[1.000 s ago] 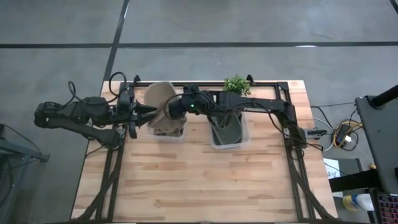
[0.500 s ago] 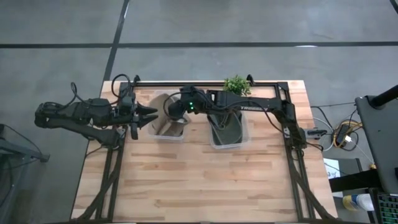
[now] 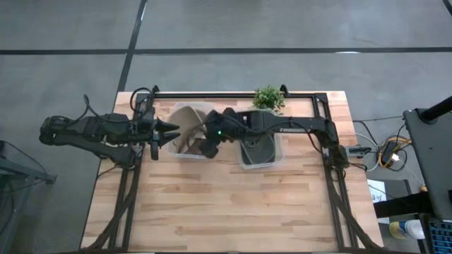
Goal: Pick & Place hat
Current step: Return to Home Position
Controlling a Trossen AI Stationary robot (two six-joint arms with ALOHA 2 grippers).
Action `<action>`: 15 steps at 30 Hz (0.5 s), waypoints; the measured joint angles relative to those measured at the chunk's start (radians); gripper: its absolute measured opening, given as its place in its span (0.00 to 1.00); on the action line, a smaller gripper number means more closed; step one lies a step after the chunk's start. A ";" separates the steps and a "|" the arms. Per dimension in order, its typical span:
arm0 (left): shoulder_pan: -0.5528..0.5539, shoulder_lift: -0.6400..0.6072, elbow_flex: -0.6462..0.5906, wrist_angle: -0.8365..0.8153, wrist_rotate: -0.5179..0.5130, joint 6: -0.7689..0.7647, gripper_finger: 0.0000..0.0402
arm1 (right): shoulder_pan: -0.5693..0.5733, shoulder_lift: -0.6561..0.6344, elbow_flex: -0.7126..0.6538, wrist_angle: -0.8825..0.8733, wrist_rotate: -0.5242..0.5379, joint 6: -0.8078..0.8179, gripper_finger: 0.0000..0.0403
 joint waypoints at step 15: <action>0.000 0.000 -0.077 0.023 0.028 0.007 0.03 | 0.234 -0.005 -0.005 0.027 0.060 -0.241 0.02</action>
